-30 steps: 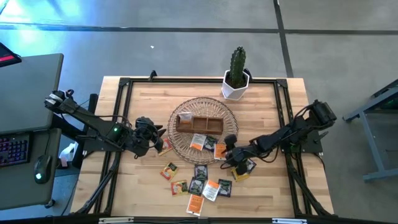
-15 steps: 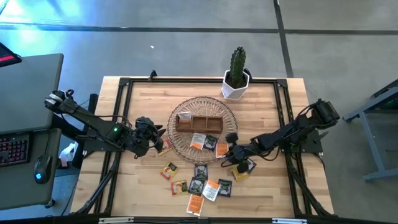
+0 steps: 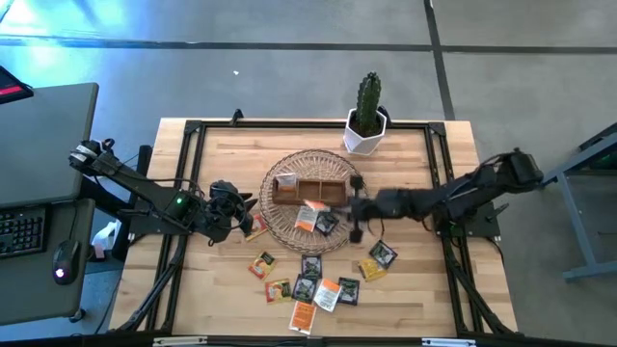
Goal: Pick & Place Tea
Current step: Put the orange tea pack into the left section of the wooden organizer
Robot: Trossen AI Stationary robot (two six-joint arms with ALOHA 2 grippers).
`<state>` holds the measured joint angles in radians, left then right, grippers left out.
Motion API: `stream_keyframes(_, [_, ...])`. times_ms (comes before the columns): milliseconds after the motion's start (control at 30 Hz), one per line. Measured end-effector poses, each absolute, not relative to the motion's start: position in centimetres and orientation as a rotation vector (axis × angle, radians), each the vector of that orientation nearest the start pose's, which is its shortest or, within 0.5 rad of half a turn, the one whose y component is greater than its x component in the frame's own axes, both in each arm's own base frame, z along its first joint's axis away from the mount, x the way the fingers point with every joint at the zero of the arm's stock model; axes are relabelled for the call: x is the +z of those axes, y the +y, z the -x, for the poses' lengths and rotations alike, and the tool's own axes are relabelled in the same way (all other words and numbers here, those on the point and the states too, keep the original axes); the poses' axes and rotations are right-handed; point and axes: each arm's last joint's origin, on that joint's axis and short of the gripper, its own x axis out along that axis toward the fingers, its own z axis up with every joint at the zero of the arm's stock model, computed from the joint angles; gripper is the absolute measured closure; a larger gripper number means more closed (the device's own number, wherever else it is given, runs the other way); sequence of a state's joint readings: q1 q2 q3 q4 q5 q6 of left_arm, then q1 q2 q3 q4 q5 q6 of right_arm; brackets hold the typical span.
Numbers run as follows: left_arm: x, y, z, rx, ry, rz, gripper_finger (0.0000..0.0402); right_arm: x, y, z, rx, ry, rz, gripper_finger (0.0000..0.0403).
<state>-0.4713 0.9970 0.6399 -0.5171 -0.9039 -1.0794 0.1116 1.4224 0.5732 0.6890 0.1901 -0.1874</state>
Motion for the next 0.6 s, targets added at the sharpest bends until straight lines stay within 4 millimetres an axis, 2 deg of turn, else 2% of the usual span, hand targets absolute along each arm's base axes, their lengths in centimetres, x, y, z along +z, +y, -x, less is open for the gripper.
stream_keyframes(133, [23.0, -6.2, -17.3, 0.698, 0.370, 0.461, 0.0282, 20.5, -0.4, -29.2, -0.024, 0.067, 0.015, 0.0398])
stream_keyframes(233, [23.0, -6.2, -17.3, 0.706, 0.361, 0.456, 0.0282, 19.9, -2.1, -30.7, 0.003, 0.101, -0.088, 0.0400])
stream_keyframes(333, [23.1, -6.2, -17.2, 0.716, 0.350, 0.450, 0.0282, 19.7, -3.2, -33.0, 0.005, 0.131, -0.115, 0.0399])
stream_keyframes(600, [23.1, -6.2, -17.2, 0.711, 0.360, 0.422, 0.0282, 18.4, -6.5, -39.1, 0.013, 0.421, -0.166, 0.0400])
